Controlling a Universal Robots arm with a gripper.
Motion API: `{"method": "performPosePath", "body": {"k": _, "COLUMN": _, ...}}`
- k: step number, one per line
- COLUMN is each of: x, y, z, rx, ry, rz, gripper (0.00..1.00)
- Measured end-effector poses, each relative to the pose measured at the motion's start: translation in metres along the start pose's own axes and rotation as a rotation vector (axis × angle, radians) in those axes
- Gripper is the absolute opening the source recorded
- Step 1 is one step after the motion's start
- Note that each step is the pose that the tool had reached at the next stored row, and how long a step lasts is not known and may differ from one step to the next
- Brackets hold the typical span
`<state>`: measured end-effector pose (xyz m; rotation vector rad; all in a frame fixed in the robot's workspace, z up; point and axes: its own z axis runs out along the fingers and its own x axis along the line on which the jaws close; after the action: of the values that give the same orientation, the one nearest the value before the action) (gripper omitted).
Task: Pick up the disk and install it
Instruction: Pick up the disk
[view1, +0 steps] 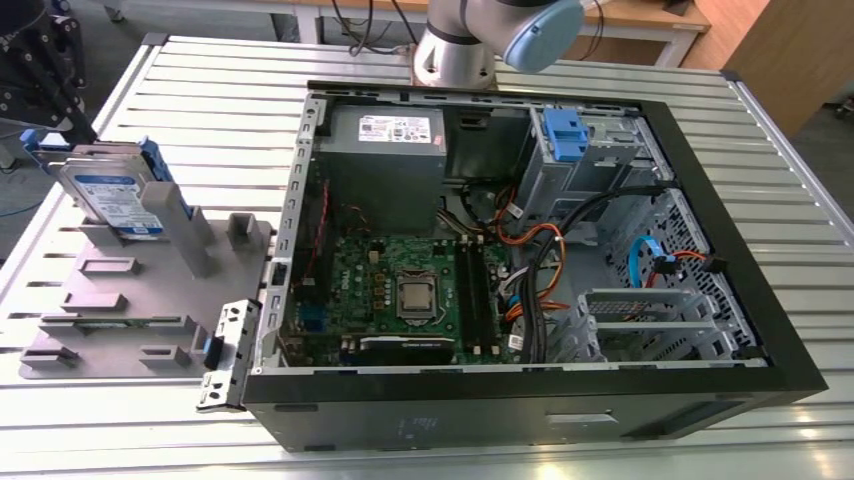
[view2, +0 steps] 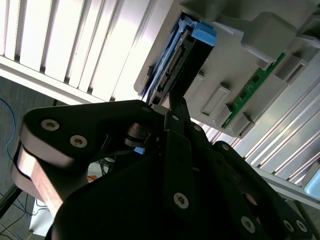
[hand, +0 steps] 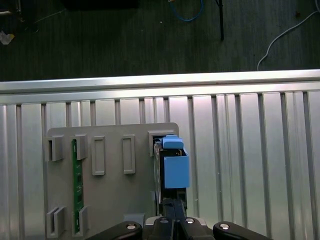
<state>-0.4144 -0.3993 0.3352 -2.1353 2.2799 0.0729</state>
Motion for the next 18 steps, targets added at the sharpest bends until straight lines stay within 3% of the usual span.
{"method": "performPosePath", "body": {"k": 2, "x": 0.0, "y": 0.0, "z": 0.0, "rx": 0.0, "ry": 0.0, "rz": 0.0, "gripper": 0.11}}
{"method": "performPosePath", "body": {"k": 5, "x": 0.0, "y": 0.0, "z": -0.0001, "rx": 0.0, "ry": 0.0, "rz": 0.0, "gripper": 0.29}}
{"method": "performPosePath", "body": {"k": 10, "x": 0.0, "y": 0.0, "z": -0.0001, "rx": 0.0, "ry": 0.0, "rz": 0.0, "gripper": 0.41}}
{"method": "performPosePath", "body": {"k": 11, "x": 0.0, "y": 0.0, "z": -0.0001, "rx": 0.0, "ry": 0.0, "rz": 0.0, "gripper": 0.47}}
{"method": "performPosePath", "body": {"k": 14, "x": 0.0, "y": 0.0, "z": 0.0004, "rx": -0.0001, "ry": 0.0, "rz": 0.0, "gripper": 0.47}}
{"method": "performPosePath", "body": {"k": 18, "x": 0.0004, "y": 0.0001, "z": 0.007, "rx": 0.0034, "ry": -0.0002, "rz": -0.002, "gripper": 0.47}}
